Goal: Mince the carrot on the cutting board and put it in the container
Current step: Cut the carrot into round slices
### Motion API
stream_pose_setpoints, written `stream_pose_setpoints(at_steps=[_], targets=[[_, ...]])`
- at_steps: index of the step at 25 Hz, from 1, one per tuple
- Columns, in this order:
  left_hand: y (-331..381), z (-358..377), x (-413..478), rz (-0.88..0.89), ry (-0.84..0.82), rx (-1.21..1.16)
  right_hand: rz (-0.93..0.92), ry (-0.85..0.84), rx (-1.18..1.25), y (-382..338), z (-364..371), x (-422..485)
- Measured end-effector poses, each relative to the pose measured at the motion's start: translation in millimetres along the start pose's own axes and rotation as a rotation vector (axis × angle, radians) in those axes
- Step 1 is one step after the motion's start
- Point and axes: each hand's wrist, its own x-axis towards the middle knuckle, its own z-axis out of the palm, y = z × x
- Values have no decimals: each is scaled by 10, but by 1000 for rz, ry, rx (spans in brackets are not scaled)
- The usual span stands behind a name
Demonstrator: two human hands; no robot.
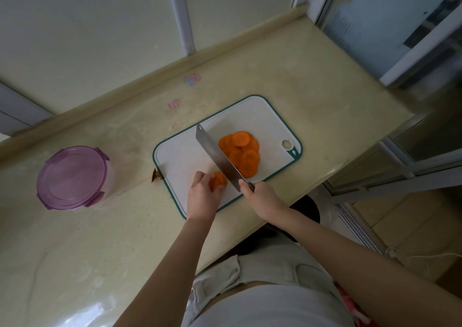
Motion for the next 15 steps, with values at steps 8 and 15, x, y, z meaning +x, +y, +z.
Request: stream_pose_setpoints(at_steps=[8, 15], targets=[[9, -8, -6, -12, -5, 9, -82, 31, -20, -104, -43, -94], [-80, 3, 75, -15, 15, -31, -42, -3, -105, -74, 26, -125]])
